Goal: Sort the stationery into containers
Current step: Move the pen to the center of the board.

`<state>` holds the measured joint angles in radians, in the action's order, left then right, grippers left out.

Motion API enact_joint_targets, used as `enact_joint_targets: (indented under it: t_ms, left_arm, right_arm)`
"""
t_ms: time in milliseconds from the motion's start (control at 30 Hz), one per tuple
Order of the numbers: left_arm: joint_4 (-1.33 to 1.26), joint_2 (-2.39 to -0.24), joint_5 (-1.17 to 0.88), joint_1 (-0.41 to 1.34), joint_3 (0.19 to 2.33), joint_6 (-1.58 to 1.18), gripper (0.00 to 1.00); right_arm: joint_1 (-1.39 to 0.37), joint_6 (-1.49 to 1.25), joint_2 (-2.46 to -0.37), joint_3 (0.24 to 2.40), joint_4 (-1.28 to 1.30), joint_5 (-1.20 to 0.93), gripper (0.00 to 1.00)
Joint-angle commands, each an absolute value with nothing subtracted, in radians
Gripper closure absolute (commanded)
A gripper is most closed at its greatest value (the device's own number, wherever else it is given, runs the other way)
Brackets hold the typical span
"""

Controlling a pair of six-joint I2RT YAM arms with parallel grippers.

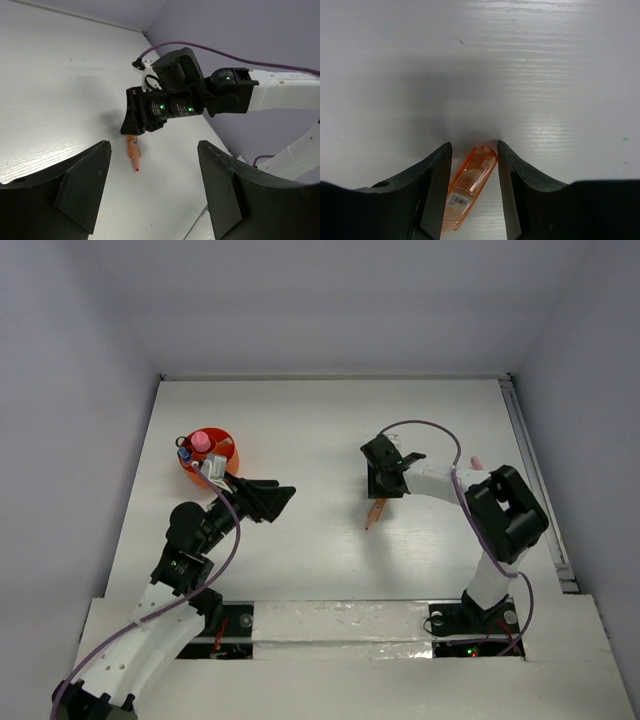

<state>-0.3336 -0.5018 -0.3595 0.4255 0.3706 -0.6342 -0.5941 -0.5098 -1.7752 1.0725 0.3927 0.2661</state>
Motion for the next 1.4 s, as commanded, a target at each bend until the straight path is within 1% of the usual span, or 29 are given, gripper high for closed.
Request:
enact_joint_targets:
  t_ms: [0, 33, 67, 200, 300, 433, 500, 767, 833, 933, 1000, 1100, 1167, 1300, 1367]
  left_arm:
    - [-0.399, -0.497, -0.370, 0.430, 0.370, -0.630, 0.33]
    - [-0.399, -0.499, -0.368, 0.430, 0.368, -0.632, 0.33]
    - [-0.400, -0.497, -0.368, 0.430, 0.368, -0.632, 0.33]
    - [-0.406, -0.500, -0.368, 0.439, 0.368, -0.632, 0.33]
    - [-0.397, -0.497, -0.368, 0.439, 0.373, -0.632, 0.33]
    - [-0.396, -0.488, -0.362, 0.439, 0.368, -0.634, 0.33]
    - [-0.396, -0.488, -0.361, 0.439, 0.367, -0.634, 0.33]
    - [-0.393, -0.486, -0.354, 0.439, 0.364, -0.632, 0.33]
    - [-0.390, -0.485, -0.351, 0.439, 0.364, -0.632, 0.33]
    - [-0.384, -0.482, -0.350, 0.439, 0.365, -0.630, 0.33]
    - [-0.383, -0.482, -0.345, 0.439, 0.365, -0.629, 0.33]
    - [-0.388, -0.486, -0.344, 0.439, 0.368, -0.629, 0.32]
    - [-0.390, -0.492, -0.347, 0.439, 0.368, -0.629, 0.33]
    - [-0.385, -0.491, -0.347, 0.439, 0.370, -0.629, 0.33]
    - [-0.383, -0.489, -0.344, 0.439, 0.371, -0.629, 0.33]
  right_arm:
    - [-0.621, -0.508, -1.828, 1.095, 0.449, 0.281, 0.52]
    - [-0.633, -0.508, -1.830, 1.095, 0.452, 0.278, 0.46]
    - [-0.643, -0.511, -1.824, 1.091, 0.451, 0.272, 0.42]
    - [-0.653, -0.520, -1.813, 1.063, 0.390, 0.203, 0.41]
    - [-0.664, -0.525, -1.809, 1.063, 0.382, 0.212, 0.38]
    - [-0.664, -0.496, -1.778, 1.040, 0.327, 0.160, 0.38]
    - [-0.673, -0.483, -1.781, 1.042, 0.313, 0.135, 0.40]
    - [-0.683, -0.407, -1.807, 1.034, 0.235, 0.032, 0.40]
    - [-0.693, -0.405, -1.815, 1.048, 0.242, 0.057, 0.38]
    - [-0.702, -0.431, -1.812, 1.081, 0.348, 0.181, 0.34]
    - [-0.703, -0.451, -1.792, 1.083, 0.380, 0.230, 0.33]
    - [-0.721, -0.474, -1.779, 1.075, 0.423, 0.247, 0.33]
    - [-0.721, -0.482, -1.784, 1.074, 0.445, 0.259, 0.38]
    - [-0.730, -0.506, -1.793, 1.068, 0.456, 0.278, 0.43]
    - [-0.730, -0.508, -1.793, 1.059, 0.439, 0.279, 0.50]
